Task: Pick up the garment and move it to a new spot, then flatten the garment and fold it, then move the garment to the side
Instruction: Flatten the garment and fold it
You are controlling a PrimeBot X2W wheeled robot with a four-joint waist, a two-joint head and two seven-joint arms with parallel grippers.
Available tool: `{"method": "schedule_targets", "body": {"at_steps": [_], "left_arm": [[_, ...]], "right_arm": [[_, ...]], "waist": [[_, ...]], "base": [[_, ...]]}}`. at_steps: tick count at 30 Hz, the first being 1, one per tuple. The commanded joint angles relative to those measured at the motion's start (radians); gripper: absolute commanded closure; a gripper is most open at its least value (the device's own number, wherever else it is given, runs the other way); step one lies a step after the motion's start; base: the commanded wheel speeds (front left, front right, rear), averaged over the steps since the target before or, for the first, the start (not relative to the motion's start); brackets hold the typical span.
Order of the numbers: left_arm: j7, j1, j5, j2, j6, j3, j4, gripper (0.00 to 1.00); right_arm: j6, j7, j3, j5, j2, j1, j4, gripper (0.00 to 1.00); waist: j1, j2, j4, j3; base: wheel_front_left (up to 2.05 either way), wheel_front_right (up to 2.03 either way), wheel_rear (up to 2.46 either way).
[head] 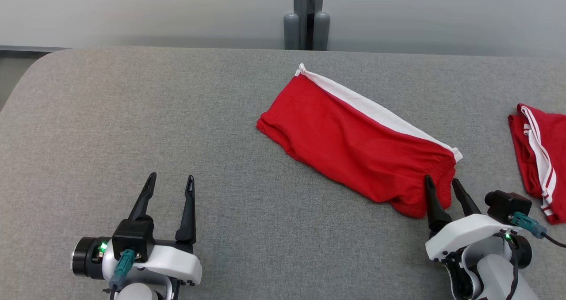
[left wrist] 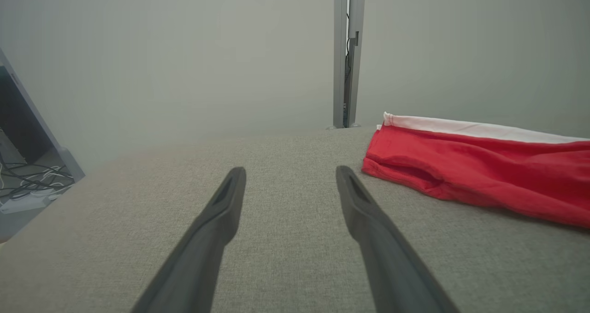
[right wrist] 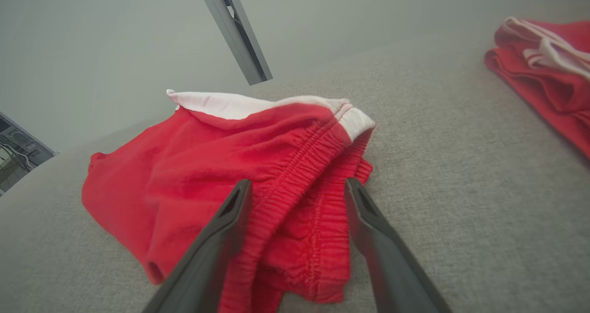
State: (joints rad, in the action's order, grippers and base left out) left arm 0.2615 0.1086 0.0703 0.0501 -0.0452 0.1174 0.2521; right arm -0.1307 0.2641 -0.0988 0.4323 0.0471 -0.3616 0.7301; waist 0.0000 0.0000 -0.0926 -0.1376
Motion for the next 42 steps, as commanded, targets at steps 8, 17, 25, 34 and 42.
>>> {"method": "schedule_targets", "body": {"at_steps": [8, 17, 25, 34, 42], "left_arm": [[0.002, 0.022, 0.002, 0.002, -0.007, 0.009, 0.009, 0.0], [0.002, 0.027, 0.001, 0.002, -0.007, 0.021, 0.019, 0.0], [0.002, 0.021, -0.006, 0.002, -0.001, 0.019, 0.021, 0.0], [0.002, 0.03, -0.009, 0.002, -0.005, 0.011, 0.018, 0.0], [0.002, 0.036, -0.005, 0.002, -0.007, 0.001, 0.014, 0.0]], "right_arm": [[0.0, 0.002, 0.036, 0.023, 0.007, -0.023, 0.104, 0.0], [0.0, 0.001, -0.067, 0.155, 0.007, -0.053, 0.183, 0.0], [0.0, 0.0, -0.118, 0.272, 0.003, -0.069, 0.218, 0.0], [-0.003, -0.004, -0.201, 0.412, -0.006, -0.104, 0.234, 0.0], [-0.003, -0.003, -0.202, 0.414, -0.001, -0.126, 0.254, 1.0]], "waist": [[0.0, 0.0, -0.002, -0.004], [0.0, 0.0, -0.01, -0.002], [0.0, 0.0, -0.022, -0.008], [0.0, 0.0, -0.04, -0.023], [0.0, 0.0, -0.049, -0.026]], "base": [[0.0, 0.0, 0.0], [0.0, 0.0, 0.0], [0.0, 0.0, 0.0], [0.0, 0.0, 0.0], [0.0, 0.0, 0.0]]}}
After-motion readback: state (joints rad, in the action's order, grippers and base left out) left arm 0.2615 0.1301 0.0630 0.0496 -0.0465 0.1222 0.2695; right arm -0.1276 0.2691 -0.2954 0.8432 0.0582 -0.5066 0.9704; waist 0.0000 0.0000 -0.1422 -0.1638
